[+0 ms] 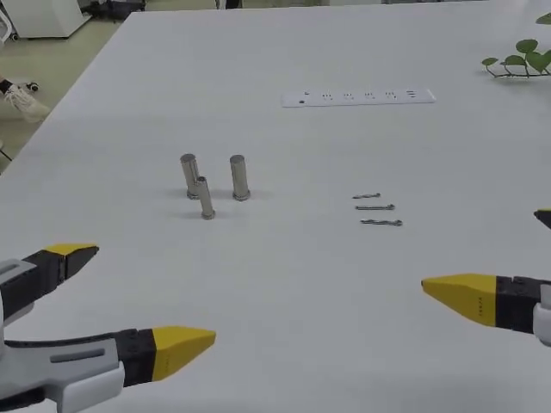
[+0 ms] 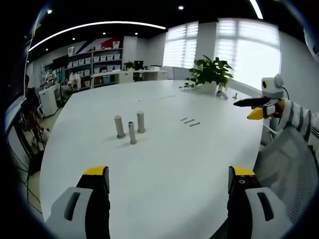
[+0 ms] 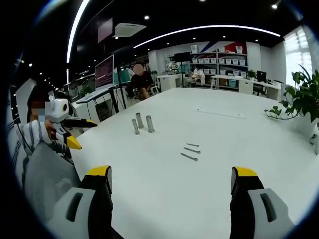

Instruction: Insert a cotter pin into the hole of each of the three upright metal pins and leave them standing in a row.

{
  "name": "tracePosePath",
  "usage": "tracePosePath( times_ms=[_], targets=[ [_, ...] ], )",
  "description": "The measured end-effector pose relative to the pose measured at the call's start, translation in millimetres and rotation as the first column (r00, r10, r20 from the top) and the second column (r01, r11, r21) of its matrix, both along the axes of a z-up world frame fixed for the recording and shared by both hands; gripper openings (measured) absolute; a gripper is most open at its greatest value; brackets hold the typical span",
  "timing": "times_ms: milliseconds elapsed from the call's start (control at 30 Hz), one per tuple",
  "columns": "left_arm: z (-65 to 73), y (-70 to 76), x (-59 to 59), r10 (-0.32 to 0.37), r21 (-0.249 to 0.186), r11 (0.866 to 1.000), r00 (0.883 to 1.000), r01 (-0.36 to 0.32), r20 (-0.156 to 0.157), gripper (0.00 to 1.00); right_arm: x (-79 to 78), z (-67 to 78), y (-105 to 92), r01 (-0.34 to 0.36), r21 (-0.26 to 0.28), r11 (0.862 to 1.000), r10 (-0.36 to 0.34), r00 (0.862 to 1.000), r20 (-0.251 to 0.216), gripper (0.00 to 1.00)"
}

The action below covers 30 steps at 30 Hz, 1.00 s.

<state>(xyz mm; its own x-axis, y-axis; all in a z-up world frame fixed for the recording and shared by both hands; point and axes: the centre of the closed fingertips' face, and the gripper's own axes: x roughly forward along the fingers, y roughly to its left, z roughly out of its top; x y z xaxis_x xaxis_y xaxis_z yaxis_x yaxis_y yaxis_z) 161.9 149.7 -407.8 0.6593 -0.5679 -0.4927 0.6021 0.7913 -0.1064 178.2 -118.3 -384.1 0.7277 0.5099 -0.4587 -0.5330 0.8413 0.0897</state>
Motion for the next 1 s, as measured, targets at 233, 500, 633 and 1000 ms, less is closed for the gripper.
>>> tracePosePath(
  times_ms=[233, 500, 633, 1000],
  targets=[
    [-2.6, 2.6, -1.9, 0.002, 0.001, 1.000, 1.000, -0.002, -0.012, 0.99, -0.9, -2.1, 2.1, -0.014, 0.002, 1.000, 0.014, 1.000, -0.014, 0.97],
    [-3.2, 5.9, 0.6, -0.011, 0.009, 1.000, 1.000, 0.011, -0.013, 0.97, -2.1, -5.3, 4.3, -0.025, -0.007, 1.000, 0.025, 0.999, -0.023, 0.97],
    [-1.6, 8.4, 4.2, -0.010, 0.013, 1.000, 1.000, 0.010, -0.007, 0.96, -2.6, -8.5, 4.8, -0.030, -0.014, 0.999, 0.030, 0.999, -0.031, 0.97],
    [-1.6, 5.8, 21.9, -0.028, 0.040, 0.999, 1.000, 0.027, 0.009, 0.93, -0.4, -11.4, 5.1, -0.028, -0.014, 0.999, 0.028, 0.999, -0.032, 0.96]
  ],
)
